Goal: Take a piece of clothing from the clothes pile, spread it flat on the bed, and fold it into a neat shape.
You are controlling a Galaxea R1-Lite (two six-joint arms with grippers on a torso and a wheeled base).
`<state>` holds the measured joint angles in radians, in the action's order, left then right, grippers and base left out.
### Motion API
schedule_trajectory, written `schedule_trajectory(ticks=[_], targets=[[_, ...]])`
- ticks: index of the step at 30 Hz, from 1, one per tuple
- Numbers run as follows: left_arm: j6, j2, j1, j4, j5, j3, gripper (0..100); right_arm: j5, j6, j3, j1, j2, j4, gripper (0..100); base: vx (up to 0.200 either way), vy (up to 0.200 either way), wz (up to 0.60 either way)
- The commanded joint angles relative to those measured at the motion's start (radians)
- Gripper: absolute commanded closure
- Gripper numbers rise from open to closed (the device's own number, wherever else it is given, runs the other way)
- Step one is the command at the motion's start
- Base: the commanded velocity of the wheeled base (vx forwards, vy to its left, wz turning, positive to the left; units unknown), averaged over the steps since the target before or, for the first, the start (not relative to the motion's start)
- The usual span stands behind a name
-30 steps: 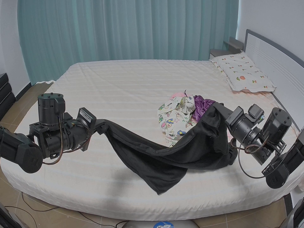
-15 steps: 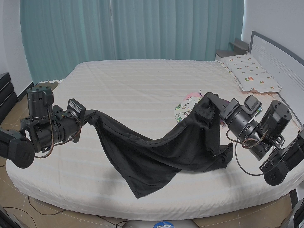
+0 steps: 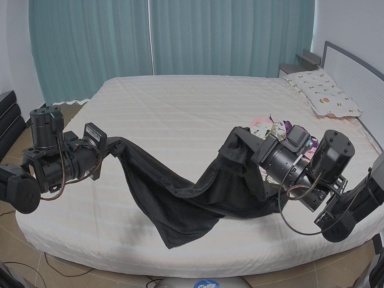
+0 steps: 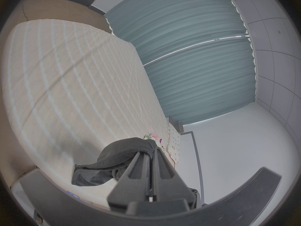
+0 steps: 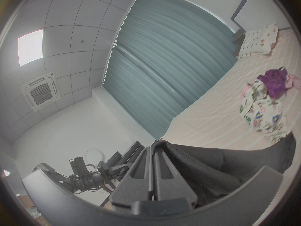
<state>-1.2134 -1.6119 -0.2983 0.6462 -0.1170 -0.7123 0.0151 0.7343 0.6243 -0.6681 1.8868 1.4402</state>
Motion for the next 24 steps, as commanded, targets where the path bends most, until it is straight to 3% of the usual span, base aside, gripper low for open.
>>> schedule_trajectory(ticks=[1, 16, 20, 24], targets=[[-0.029, -0.006, -0.027, 0.000, -0.006, 0.001, 100, 0.009, 0.001, 0.045, -0.028, 0.049, 0.000, 100, 0.000, 0.200, 0.00], [-0.034, 0.038, 0.021, 0.007, -0.004, -0.019, 100, 0.019, 0.002, 0.043, 0.016, -0.061, 0.048, 100, 0.000, 0.200, 0.00], [-0.034, 0.063, 0.054, 0.007, -0.006, -0.030, 100, 0.017, 0.004, 0.018, 0.071, -0.103, 0.049, 100, 0.000, 0.200, 0.00], [-0.032, 0.061, 0.054, 0.003, -0.016, -0.024, 100, 0.013, 0.005, -0.041, 0.093, -0.092, 0.042, 100, 0.000, 0.000, 0.00]])
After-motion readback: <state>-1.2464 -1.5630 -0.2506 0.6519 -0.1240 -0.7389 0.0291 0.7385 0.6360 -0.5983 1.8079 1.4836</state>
